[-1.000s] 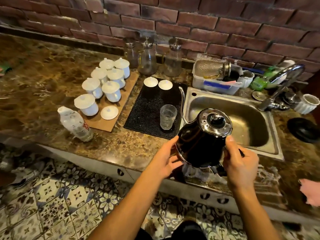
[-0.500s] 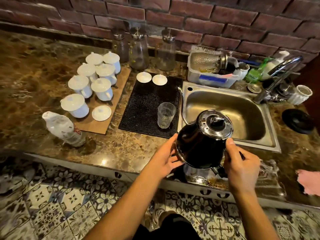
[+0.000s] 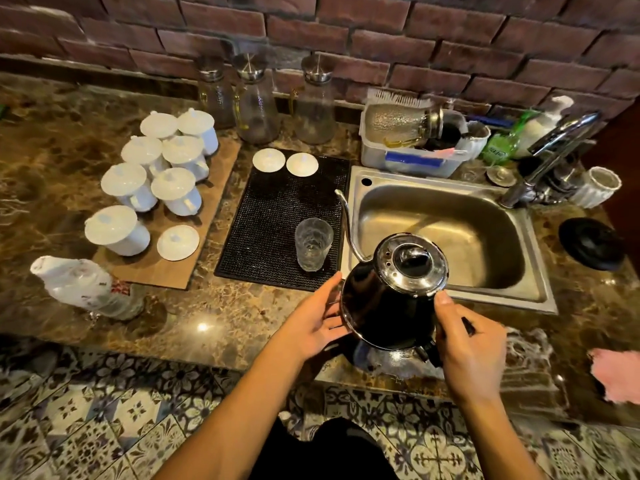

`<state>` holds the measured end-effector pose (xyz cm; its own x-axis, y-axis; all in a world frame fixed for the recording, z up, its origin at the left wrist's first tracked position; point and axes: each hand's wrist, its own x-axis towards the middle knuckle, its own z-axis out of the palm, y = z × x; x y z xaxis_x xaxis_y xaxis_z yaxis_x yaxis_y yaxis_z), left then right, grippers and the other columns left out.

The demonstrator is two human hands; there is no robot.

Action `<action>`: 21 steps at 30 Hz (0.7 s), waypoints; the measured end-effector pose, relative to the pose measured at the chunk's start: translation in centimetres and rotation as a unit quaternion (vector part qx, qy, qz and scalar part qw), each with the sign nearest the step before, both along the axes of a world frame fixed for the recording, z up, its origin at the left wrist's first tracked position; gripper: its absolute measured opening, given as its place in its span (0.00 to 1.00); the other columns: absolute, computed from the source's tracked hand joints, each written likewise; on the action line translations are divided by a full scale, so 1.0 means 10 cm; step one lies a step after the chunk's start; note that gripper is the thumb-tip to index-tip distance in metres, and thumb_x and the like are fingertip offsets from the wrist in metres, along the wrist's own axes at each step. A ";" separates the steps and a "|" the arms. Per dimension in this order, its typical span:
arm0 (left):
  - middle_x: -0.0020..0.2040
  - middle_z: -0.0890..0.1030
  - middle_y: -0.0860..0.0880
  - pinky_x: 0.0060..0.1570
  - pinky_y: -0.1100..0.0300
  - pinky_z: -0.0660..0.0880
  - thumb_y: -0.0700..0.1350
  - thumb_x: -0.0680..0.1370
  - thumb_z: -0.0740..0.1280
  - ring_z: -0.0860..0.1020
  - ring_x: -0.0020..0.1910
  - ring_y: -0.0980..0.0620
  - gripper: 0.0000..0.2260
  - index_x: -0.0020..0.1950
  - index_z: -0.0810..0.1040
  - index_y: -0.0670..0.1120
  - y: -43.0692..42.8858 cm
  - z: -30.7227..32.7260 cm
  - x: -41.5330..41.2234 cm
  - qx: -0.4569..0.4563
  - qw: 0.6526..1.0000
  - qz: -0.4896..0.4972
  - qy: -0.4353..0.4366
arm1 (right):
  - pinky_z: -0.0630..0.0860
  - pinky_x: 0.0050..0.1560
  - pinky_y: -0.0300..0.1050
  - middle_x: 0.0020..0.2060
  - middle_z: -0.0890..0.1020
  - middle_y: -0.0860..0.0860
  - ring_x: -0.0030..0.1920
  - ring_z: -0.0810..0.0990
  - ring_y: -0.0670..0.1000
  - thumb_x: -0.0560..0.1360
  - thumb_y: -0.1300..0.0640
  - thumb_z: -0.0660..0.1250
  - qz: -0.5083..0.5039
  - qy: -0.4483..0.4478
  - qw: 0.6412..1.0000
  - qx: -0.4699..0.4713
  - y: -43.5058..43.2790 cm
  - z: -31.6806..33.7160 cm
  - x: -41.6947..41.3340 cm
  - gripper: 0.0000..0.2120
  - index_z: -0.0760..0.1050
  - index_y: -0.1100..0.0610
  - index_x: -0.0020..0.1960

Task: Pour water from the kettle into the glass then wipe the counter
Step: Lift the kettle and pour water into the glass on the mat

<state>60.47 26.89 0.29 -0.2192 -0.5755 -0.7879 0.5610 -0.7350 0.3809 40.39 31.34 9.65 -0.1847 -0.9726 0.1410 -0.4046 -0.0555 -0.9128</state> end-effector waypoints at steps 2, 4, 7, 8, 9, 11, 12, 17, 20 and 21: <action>0.49 0.90 0.45 0.49 0.48 0.86 0.57 0.76 0.75 0.89 0.48 0.45 0.16 0.52 0.88 0.45 0.00 -0.03 0.00 0.003 1.000 -0.008 -0.003 | 0.57 0.26 0.31 0.20 0.69 0.42 0.23 0.64 0.40 0.79 0.43 0.63 -0.001 0.004 1.000 -0.001 0.00 0.01 0.01 0.24 0.70 0.44 0.24; 0.53 0.89 0.45 0.52 0.48 0.85 0.57 0.73 0.77 0.88 0.52 0.45 0.21 0.60 0.85 0.45 0.00 -0.03 -0.01 -0.002 1.000 -0.028 -0.009 | 0.58 0.26 0.29 0.20 0.71 0.41 0.23 0.66 0.39 0.79 0.44 0.63 -0.003 0.008 1.000 -0.003 0.00 0.01 0.03 0.23 0.72 0.42 0.24; 0.55 0.89 0.44 0.54 0.48 0.84 0.58 0.65 0.80 0.88 0.53 0.45 0.30 0.62 0.84 0.45 -0.04 -0.05 0.00 -0.008 0.999 -0.045 0.000 | 0.59 0.27 0.28 0.21 0.73 0.40 0.24 0.69 0.38 0.79 0.46 0.64 -0.011 0.020 1.000 -0.007 0.00 0.00 0.06 0.22 0.74 0.41 0.26; 0.55 0.89 0.44 0.53 0.48 0.85 0.58 0.64 0.80 0.88 0.52 0.45 0.30 0.62 0.84 0.45 -0.05 -0.06 0.02 -0.006 0.999 -0.044 0.007 | 0.60 0.27 0.27 0.22 0.74 0.39 0.24 0.70 0.38 0.79 0.46 0.64 -0.016 0.031 0.999 -0.002 0.00 -0.01 0.08 0.22 0.75 0.41 0.26; 0.54 0.89 0.44 0.52 0.48 0.85 0.58 0.64 0.80 0.88 0.52 0.44 0.30 0.62 0.84 0.45 -0.09 -0.09 0.09 -0.005 0.998 -0.059 0.009 | 0.61 0.27 0.27 0.22 0.75 0.39 0.25 0.71 0.38 0.79 0.44 0.64 -0.033 0.035 0.999 0.008 0.01 -0.03 0.16 0.20 0.76 0.41 0.27; 0.55 0.89 0.43 0.55 0.48 0.85 0.58 0.63 0.80 0.88 0.53 0.43 0.30 0.61 0.85 0.44 -0.13 -0.12 0.19 -0.012 0.996 -0.086 0.011 | 0.63 0.28 0.27 0.24 0.78 0.40 0.27 0.74 0.38 0.77 0.41 0.64 -0.060 0.027 0.998 0.018 0.05 -0.05 0.27 0.18 0.81 0.46 0.31; 0.57 0.89 0.43 0.59 0.46 0.83 0.58 0.62 0.81 0.88 0.55 0.43 0.31 0.61 0.85 0.44 -0.14 -0.13 0.23 -0.019 0.995 -0.101 0.013 | 0.65 0.29 0.27 0.25 0.81 0.41 0.28 0.76 0.39 0.77 0.41 0.65 -0.069 0.022 0.997 0.021 0.07 -0.05 0.30 0.17 0.82 0.47 0.33; 0.57 0.89 0.44 0.69 0.41 0.76 0.57 0.66 0.78 0.86 0.59 0.41 0.28 0.62 0.83 0.44 -0.14 -0.13 0.27 -0.024 0.993 -0.112 0.018 | 0.71 0.31 0.32 0.30 0.85 0.42 0.30 0.81 0.41 0.79 0.44 0.67 -0.080 0.026 0.996 0.043 0.10 -0.04 0.34 0.13 0.86 0.44 0.39; 0.60 0.87 0.43 0.70 0.41 0.76 0.57 0.69 0.77 0.84 0.63 0.40 0.28 0.65 0.83 0.44 -0.14 -0.17 0.40 -0.017 0.989 -0.144 0.023 | 0.74 0.32 0.35 0.32 0.87 0.43 0.32 0.83 0.42 0.80 0.44 0.69 -0.120 0.019 0.992 0.048 0.17 -0.04 0.54 0.13 0.86 0.41 0.38; 0.61 0.87 0.42 0.69 0.42 0.76 0.57 0.69 0.77 0.83 0.63 0.40 0.27 0.65 0.84 0.44 -0.15 -0.18 0.43 -0.017 0.987 -0.155 0.029 | 0.74 0.32 0.35 0.31 0.86 0.43 0.31 0.82 0.42 0.80 0.45 0.68 -0.127 0.024 0.990 0.052 0.18 -0.03 0.59 0.15 0.86 0.39 0.36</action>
<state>64.79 25.40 -1.55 -0.4334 -0.4994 -0.7502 0.3318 -0.8624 0.3823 46.32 33.13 9.32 -0.4207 -0.9053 0.0580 -0.4368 0.1461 -0.8876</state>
